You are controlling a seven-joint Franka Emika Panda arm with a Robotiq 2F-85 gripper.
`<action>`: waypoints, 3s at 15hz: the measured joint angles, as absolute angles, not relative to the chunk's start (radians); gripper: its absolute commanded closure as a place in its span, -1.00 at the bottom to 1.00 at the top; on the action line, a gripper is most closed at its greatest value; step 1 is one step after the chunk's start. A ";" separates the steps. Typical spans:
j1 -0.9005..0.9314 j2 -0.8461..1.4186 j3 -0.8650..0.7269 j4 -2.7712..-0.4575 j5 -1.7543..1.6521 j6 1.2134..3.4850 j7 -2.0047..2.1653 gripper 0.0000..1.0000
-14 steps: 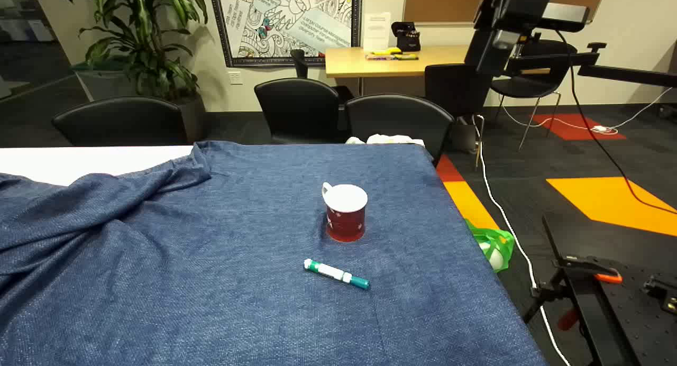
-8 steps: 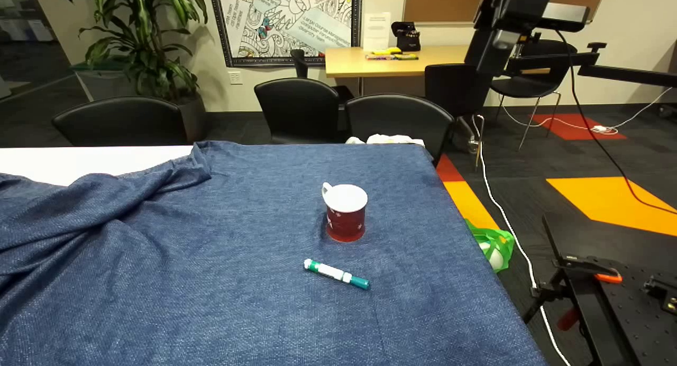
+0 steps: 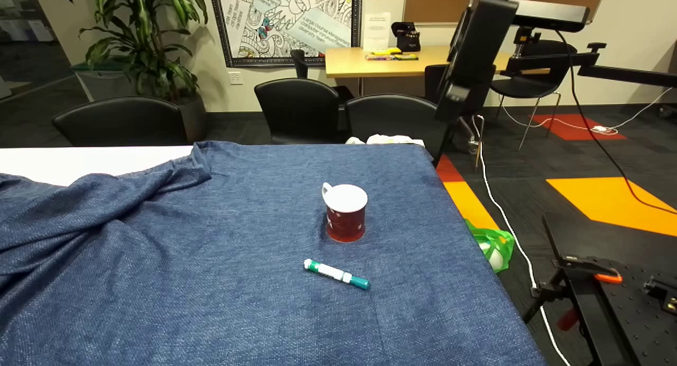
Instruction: Put the marker inside the mug cup
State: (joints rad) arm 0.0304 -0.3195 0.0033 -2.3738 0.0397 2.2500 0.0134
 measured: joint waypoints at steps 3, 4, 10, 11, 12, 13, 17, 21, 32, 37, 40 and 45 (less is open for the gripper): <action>0.031 -0.214 0.046 -2.380 0.005 2.324 0.111 -1.00; 0.031 -0.177 0.051 -2.380 0.000 2.350 0.127 -1.00; 0.030 0.047 0.046 -2.342 -0.023 2.474 0.126 -1.00; 0.030 0.083 0.044 -2.328 -0.035 2.487 0.126 -1.00; 0.030 0.119 0.041 -2.314 -0.049 2.501 0.126 -1.00; 0.030 0.154 0.038 -2.298 -0.063 2.510 0.126 -1.00; 0.033 0.291 0.029 -2.220 -0.087 2.518 0.126 -1.00; 0.039 0.406 0.029 -2.134 -0.092 2.518 0.125 -1.00; 0.043 0.509 0.028 -2.039 -0.089 2.518 0.125 -1.00; 0.033 0.586 0.027 -1.962 -0.079 2.518 0.106 -1.00; 0.028 0.644 0.027 -1.899 -0.079 2.516 0.100 -1.00; 0.022 0.725 0.027 -1.810 -0.079 2.510 0.099 -0.41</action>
